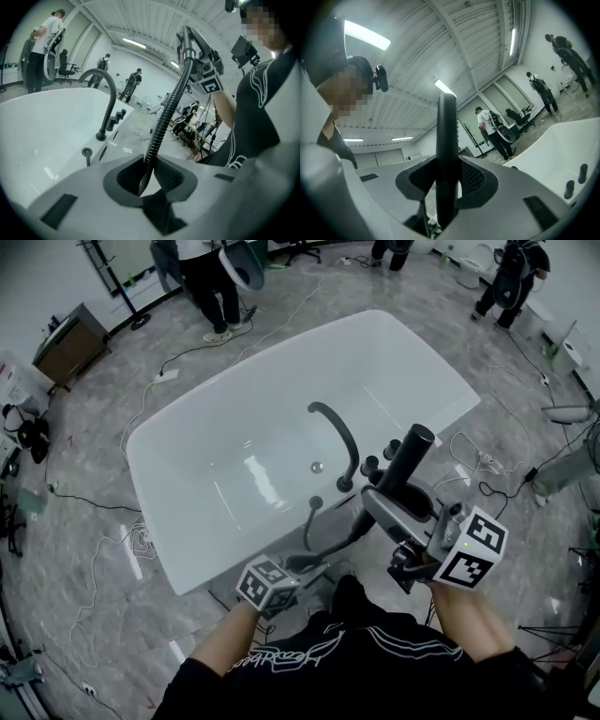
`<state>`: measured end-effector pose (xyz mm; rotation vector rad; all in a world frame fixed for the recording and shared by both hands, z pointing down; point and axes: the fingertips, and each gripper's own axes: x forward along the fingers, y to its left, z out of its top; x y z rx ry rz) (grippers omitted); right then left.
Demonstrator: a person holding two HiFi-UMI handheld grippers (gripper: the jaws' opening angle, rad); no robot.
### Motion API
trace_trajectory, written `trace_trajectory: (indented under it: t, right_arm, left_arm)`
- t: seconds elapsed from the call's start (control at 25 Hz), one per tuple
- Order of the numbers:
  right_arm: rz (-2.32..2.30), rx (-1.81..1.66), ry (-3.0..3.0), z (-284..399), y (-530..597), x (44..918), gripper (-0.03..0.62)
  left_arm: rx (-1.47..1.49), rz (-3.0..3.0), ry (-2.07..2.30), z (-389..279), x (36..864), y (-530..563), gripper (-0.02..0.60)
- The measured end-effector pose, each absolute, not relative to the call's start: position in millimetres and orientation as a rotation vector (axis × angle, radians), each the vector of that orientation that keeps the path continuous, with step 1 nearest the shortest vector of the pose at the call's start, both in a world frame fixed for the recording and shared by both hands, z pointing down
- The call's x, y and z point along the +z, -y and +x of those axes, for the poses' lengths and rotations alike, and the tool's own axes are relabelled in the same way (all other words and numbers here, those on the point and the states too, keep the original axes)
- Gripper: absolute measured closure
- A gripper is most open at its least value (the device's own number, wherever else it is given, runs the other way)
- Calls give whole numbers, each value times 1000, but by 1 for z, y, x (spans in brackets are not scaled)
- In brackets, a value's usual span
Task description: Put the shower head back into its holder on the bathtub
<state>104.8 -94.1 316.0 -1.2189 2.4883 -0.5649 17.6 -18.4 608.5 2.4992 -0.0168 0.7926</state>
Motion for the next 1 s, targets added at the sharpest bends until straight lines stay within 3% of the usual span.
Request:
trace_trajectory:
  t: [0.52,1.0]
  right_arm:
    - [-1132,-631,-2508,84,84,323,465]
    - [-1023,-434,-2540,80,86,265,468]
  left_arm:
    - [711,2509,491,-88,551,98,515]
    - [585,2686,752,-104,442,178,516]
